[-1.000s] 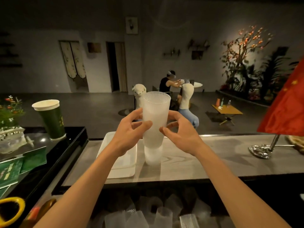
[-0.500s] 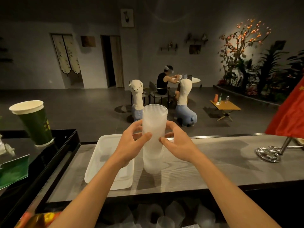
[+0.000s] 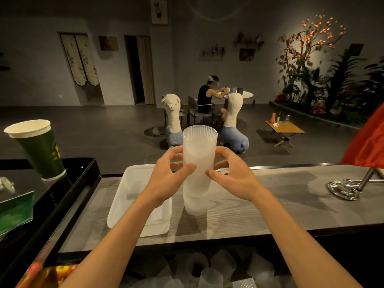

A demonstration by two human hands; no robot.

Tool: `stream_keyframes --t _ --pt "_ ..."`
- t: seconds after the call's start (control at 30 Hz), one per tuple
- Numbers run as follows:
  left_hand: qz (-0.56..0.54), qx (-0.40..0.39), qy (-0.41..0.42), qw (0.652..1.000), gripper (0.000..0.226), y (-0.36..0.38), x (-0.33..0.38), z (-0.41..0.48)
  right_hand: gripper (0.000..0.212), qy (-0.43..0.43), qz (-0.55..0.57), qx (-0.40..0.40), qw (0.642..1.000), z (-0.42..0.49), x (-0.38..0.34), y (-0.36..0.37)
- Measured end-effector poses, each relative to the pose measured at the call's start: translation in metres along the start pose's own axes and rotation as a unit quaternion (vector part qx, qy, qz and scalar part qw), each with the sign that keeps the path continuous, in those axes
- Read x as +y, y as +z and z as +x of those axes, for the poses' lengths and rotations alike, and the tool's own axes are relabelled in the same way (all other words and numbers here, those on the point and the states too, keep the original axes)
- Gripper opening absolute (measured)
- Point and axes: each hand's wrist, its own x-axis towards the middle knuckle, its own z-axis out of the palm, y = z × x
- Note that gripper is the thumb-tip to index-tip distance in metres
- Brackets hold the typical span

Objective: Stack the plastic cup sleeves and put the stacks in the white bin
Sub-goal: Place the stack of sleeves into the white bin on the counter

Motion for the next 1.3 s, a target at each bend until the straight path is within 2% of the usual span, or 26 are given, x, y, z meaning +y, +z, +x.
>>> stream_keyframes --t 0.1,0.2,0.33,0.4,0.5,0.67,0.9,1.07,1.3 --pt "-0.004 -0.006 -0.006 1.000 0.051 0.000 -0.004 0.000 0.055 0.002 -0.012 -0.002 1.000 -0.002 0.002 0.003" --pt "-0.001 -0.019 -0.038 0.999 0.050 0.002 -0.013 -0.001 0.055 0.031 -0.015 -0.035 0.999 -0.001 0.008 0.009" --pt "0.035 -0.052 -0.076 0.995 0.061 0.006 -0.027 -0.005 0.078 0.077 -0.036 -0.097 0.992 -0.004 0.017 0.018" --pt "0.068 -0.068 -0.076 0.992 0.065 0.008 -0.031 -0.006 0.083 0.080 -0.024 -0.096 0.992 -0.005 0.019 0.021" --pt "0.095 -0.076 -0.047 0.991 0.066 0.008 -0.030 -0.009 0.075 0.068 -0.007 -0.068 0.995 -0.005 0.016 0.024" --pt "0.073 -0.025 0.029 0.997 0.065 -0.010 0.002 -0.005 0.071 -0.009 0.006 -0.002 1.000 0.005 -0.010 0.011" --pt "0.072 0.057 0.055 0.994 0.066 -0.064 0.031 0.012 0.071 -0.082 0.010 -0.014 0.996 0.048 -0.064 0.031" --pt "0.076 0.102 0.029 0.991 0.066 -0.105 0.010 0.011 0.069 -0.081 0.028 -0.060 0.995 0.080 -0.077 0.080" --pt "0.064 0.104 -0.011 0.992 0.066 -0.132 -0.039 0.012 0.067 -0.041 0.016 -0.109 0.993 0.104 -0.060 0.141"
